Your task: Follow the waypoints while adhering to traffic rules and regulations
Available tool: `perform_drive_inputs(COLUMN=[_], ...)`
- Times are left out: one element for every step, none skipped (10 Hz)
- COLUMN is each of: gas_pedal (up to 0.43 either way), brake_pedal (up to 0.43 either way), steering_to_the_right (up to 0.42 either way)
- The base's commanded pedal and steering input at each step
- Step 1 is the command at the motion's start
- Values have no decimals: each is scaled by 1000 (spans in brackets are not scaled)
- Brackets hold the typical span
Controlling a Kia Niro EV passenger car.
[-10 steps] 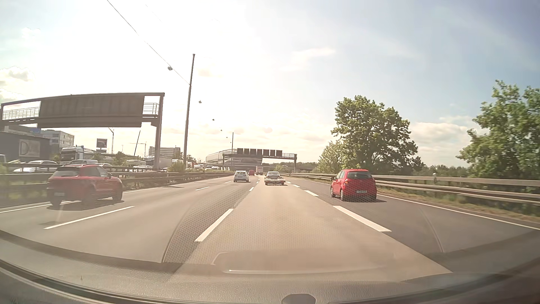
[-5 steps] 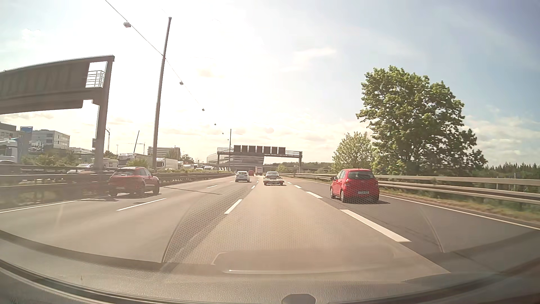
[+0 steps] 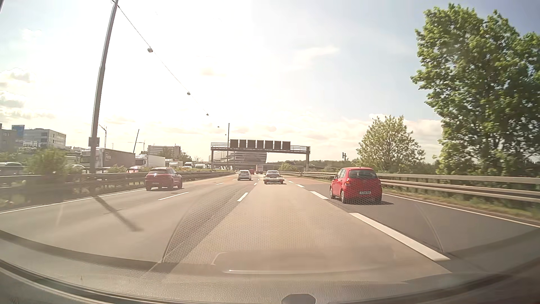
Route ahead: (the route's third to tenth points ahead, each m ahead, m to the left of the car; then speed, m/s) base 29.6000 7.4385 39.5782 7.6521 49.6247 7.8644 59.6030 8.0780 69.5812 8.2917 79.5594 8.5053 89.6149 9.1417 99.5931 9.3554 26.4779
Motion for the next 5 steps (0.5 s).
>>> perform_drive_inputs(gas_pedal=[0,0,0,0,0], brake_pedal=[37,49,140,195,220], steering_to_the_right=[-5,-5,-6,-7,-7])
